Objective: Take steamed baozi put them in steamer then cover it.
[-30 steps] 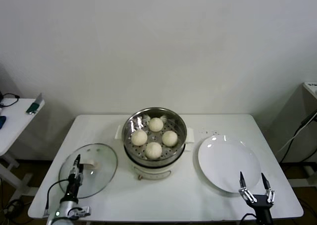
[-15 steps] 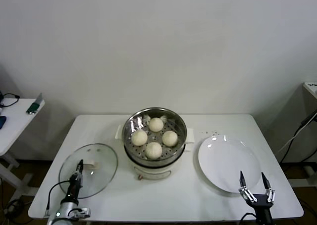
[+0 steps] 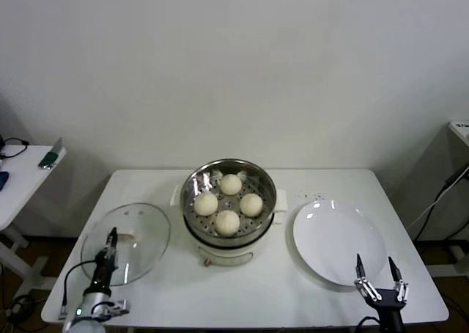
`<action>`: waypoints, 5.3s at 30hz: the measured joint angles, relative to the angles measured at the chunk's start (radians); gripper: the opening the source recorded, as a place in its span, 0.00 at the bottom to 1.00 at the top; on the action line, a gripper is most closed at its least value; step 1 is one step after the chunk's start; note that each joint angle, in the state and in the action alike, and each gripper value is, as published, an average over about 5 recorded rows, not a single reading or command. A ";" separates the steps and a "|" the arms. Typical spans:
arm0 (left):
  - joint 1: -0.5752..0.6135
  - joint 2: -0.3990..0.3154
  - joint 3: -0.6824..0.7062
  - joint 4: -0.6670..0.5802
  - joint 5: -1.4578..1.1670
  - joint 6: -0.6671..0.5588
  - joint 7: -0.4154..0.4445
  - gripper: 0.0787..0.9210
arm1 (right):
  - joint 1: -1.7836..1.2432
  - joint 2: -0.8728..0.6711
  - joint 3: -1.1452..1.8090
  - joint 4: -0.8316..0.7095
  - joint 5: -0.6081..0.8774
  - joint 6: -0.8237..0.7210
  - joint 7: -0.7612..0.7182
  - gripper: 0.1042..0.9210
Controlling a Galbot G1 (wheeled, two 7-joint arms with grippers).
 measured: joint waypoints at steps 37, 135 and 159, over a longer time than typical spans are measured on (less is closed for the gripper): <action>-0.182 0.035 0.514 -0.644 0.126 0.726 0.653 0.06 | 0.105 0.053 0.012 -0.062 -0.183 -0.047 0.122 0.88; -0.045 0.047 0.227 -0.637 -0.886 0.405 0.314 0.88 | 0.125 -0.019 -0.051 -0.039 -0.150 -0.125 0.125 0.88; 0.235 -0.006 0.048 -0.445 -1.441 -0.094 0.350 0.88 | 0.136 -0.049 -0.078 -0.107 -0.131 -0.124 0.100 0.88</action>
